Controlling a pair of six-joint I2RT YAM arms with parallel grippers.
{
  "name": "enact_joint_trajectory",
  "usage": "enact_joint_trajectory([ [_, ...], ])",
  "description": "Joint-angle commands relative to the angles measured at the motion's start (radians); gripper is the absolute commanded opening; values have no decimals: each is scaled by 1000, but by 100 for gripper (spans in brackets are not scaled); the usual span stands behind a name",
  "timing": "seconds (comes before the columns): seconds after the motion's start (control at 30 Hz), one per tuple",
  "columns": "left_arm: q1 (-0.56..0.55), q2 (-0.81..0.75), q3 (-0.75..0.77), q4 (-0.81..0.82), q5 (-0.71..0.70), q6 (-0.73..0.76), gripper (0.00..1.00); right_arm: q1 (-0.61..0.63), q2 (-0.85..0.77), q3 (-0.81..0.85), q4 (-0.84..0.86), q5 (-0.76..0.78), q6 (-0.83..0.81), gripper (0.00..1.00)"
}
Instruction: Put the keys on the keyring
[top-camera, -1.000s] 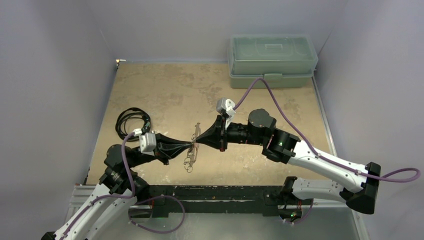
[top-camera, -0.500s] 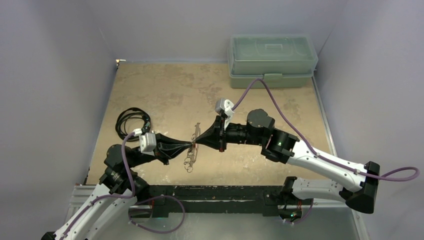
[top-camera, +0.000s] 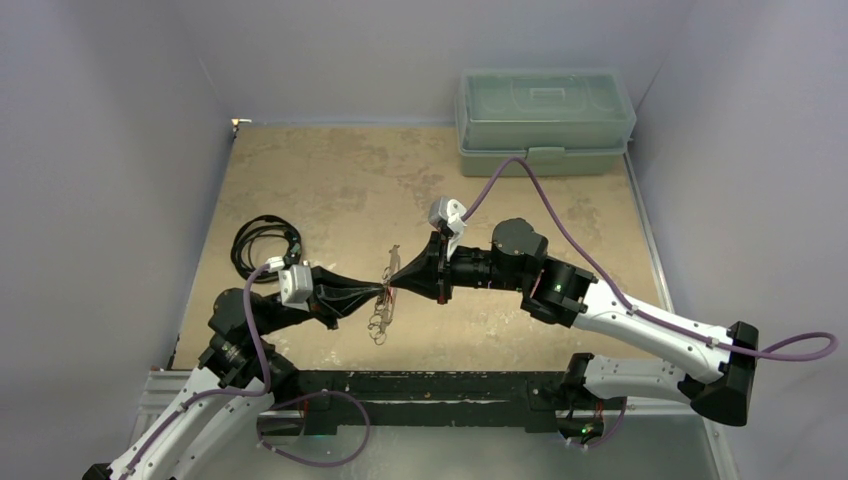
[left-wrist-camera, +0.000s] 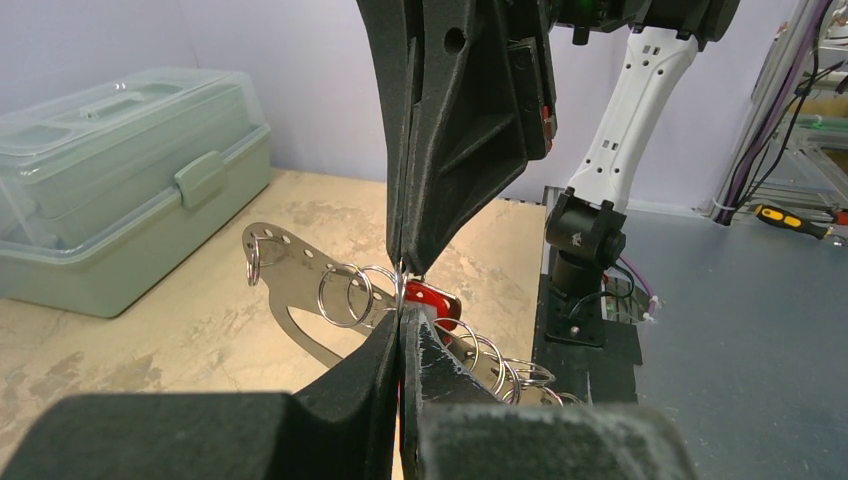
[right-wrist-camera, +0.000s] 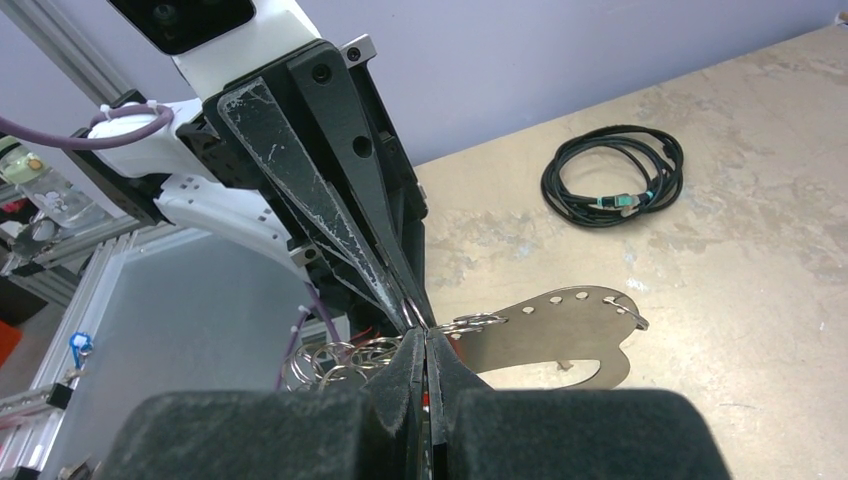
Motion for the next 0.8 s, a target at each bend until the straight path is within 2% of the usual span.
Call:
enact_joint_trajectory([
  [0.0,2,5,43,29,-7,17,0,12,-1,37,32,17,-5,0],
  [0.77,2,4,43,24,-9,19,0,33,-13,61,23,33,-7,0],
])
